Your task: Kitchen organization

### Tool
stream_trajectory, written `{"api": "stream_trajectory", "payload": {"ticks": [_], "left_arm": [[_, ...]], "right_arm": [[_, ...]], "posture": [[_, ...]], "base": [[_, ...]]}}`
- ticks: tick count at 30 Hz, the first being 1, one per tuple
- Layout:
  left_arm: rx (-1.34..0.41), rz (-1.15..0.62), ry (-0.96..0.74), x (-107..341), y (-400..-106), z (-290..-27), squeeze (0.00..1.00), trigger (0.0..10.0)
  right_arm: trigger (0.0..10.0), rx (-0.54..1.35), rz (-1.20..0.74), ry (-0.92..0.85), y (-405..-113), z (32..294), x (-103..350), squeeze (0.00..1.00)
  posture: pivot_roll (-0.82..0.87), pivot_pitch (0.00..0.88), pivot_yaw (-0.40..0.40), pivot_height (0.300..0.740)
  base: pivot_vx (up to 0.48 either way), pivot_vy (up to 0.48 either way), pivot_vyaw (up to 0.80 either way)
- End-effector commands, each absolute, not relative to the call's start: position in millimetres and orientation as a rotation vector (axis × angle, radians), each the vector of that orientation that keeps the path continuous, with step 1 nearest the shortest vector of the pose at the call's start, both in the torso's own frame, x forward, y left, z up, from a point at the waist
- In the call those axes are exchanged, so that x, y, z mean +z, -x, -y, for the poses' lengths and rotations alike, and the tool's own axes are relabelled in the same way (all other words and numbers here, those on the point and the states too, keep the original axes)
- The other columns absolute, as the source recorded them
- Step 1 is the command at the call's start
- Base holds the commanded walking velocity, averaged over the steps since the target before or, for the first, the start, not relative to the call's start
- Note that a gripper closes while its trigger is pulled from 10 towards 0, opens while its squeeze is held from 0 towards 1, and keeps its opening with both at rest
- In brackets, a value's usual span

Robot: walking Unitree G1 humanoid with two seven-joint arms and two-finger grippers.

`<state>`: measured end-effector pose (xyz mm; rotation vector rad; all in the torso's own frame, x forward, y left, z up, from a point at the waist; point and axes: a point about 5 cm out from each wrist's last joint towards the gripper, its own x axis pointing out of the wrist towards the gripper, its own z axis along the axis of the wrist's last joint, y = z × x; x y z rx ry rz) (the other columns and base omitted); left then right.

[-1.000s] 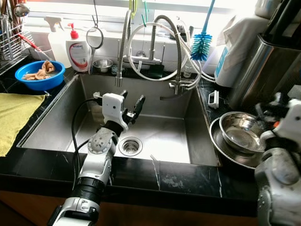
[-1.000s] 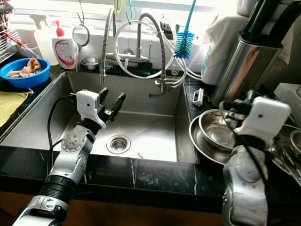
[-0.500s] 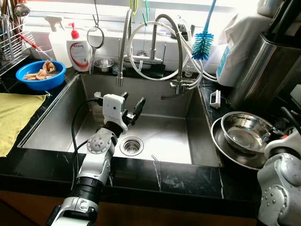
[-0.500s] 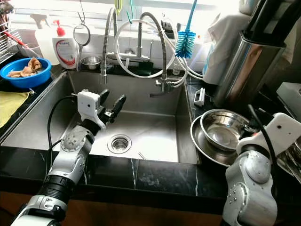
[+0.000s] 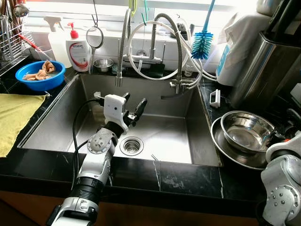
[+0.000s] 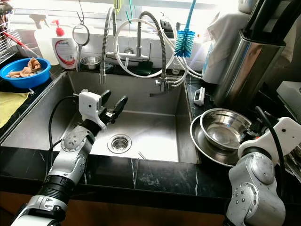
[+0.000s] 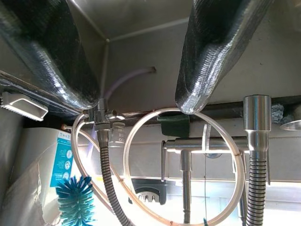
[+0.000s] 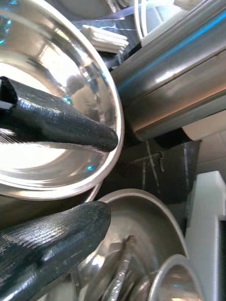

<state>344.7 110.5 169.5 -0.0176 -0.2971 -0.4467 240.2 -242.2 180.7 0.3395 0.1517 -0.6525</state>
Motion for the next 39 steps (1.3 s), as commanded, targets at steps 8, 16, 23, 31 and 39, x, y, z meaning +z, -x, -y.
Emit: {"api": "stream_trajectory", "payload": {"ticks": [8, 16, 23, 31, 39], "left_arm": [[-0.469, 0.293, 0.012, 170.6, -344.1, -107.9, 0.00, 10.0], [-0.474, 0.294, 0.002, 171.5, -344.5, -107.5, 0.00, 10.0], [-0.474, 0.294, 0.001, 171.5, -344.6, -107.8, 0.00, 10.0], [-0.476, 0.295, 0.001, 172.1, -344.6, -107.2, 0.00, 10.0], [-0.482, 0.296, 0.003, 172.5, -344.5, -105.8, 0.00, 10.0]], "right_arm": [[10.0, -0.656, -0.172, -0.371, -238.2, 243.9, 180.0, 0.00], [10.0, -0.622, -0.203, -0.395, -241.5, 239.8, 175.6, 0.00], [10.0, -0.606, -0.214, -0.396, -242.3, 237.5, 174.6, 0.00], [10.0, -0.612, -0.227, -0.405, -241.8, 237.0, 172.9, 0.00], [10.0, -0.613, -0.262, -0.418, -240.7, 234.7, 166.6, 0.00]], "posture": [[-0.06, 0.000, -0.051, 0.740], [-0.06, 0.000, -0.052, 0.740], [-0.06, 0.000, -0.051, 0.740], [-0.06, 0.000, -0.049, 0.740], [-0.05, 0.000, -0.048, 0.740]], "base": [[0.000, 0.000, 0.00], [0.000, 0.000, 0.00], [0.000, 0.000, 0.00], [0.000, 0.000, 0.00], [0.000, 0.000, 0.00]]}}
